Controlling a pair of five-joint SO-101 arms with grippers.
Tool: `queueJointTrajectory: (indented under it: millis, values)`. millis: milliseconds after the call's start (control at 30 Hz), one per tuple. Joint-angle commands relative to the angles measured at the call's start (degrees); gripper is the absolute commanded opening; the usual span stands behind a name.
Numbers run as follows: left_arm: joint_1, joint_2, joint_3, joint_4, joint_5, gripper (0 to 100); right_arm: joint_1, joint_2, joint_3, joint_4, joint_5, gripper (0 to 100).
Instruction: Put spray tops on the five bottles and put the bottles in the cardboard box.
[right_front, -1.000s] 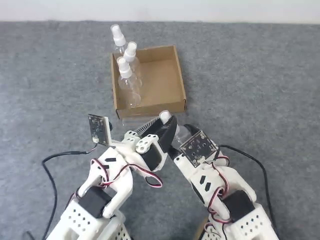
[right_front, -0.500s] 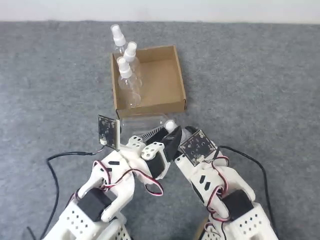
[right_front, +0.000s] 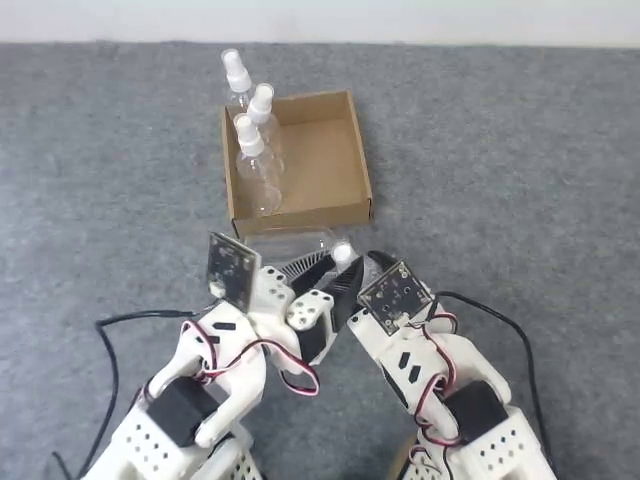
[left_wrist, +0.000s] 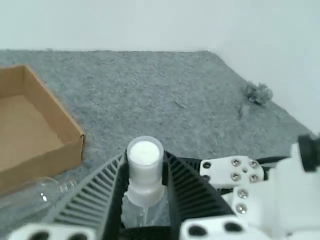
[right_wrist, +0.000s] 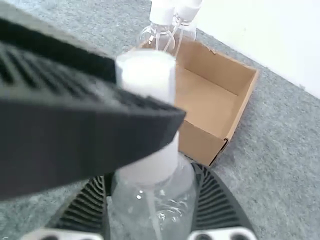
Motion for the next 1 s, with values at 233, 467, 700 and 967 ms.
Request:
queueJointTrajectory:
  millis: [233, 467, 700, 967]
  values:
    - [0.70, -0.88, -1.36, 0.09, -7.12, 2, 1.01, -1.01, -1.76, -0.66, -0.70, 1.3]
    - [0.53, -0.88, -1.71, 0.35, -8.18, 8, 1.01, -1.01, -1.67, -0.66, -0.70, 1.3]
    - [-1.49, -0.88, -4.09, 4.75, -5.19, 19, 1.10, -1.01, -1.67, -0.75, -0.70, 1.3]
    - [-1.85, -0.88, -12.09, 13.01, -4.75, 19, 1.36, -1.01, -1.67, -0.84, -0.70, 1.3]
